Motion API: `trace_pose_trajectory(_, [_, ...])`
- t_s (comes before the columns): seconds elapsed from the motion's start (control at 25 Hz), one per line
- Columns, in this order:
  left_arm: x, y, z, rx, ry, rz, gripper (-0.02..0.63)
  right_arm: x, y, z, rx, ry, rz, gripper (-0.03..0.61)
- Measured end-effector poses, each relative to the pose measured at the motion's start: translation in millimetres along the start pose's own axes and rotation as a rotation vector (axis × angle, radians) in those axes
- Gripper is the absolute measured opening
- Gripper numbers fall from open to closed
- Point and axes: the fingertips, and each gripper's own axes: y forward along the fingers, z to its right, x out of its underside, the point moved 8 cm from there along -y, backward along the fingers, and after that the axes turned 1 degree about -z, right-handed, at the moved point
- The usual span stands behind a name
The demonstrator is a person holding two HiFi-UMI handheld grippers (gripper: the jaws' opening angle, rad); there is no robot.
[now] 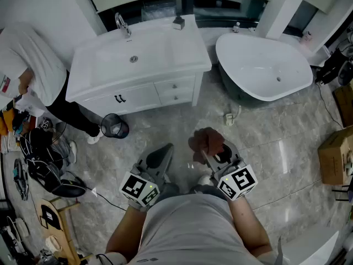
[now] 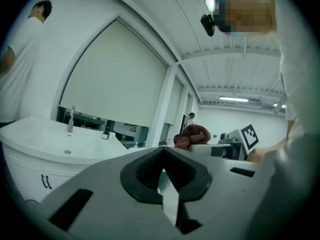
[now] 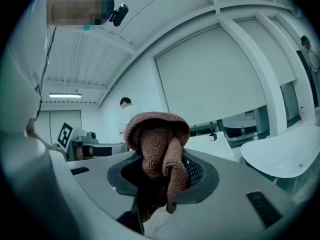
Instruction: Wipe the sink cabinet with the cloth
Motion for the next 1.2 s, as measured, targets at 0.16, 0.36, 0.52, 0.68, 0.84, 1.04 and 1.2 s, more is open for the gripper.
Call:
trace_pose_trajectory(0.16, [6,11,14,-0.012,0.003,-0.011,0.009,2,-12,12,-0.01,0.006,0.0,0.147])
trace_pose_trajectory(0.36, [10,23,33,-0.052,0.01,-0.036,0.011,-1,-28,30,-0.04,0.041,0.019,0.149])
trace_pose_trajectory(0.52, [19,29,49,-0.094,0.03,-0.053,0.011,5,-39,44,-0.063,0.081,0.023,0.149])
trace_pose_trajectory(0.68, [26,29,46,-0.136,0.016,-0.064,0.011,12,-33,51,-0.072,0.101,0.004,0.149])
trace_pose_trajectory(0.84, [32,33,29,-0.132,0.003,-0.071,0.011,17,-15,54,-0.074,0.111,-0.024,0.149])
trace_pose_trajectory(1.04, [26,40,-11,-0.12,-0.001,-0.071,0.011,16,22,54,-0.061,0.102,-0.057,0.15])
trace_pose_trajectory(1.2, [16,42,-54,-0.113,-0.019,-0.07,0.011,11,63,53,-0.037,0.104,-0.08,0.149])
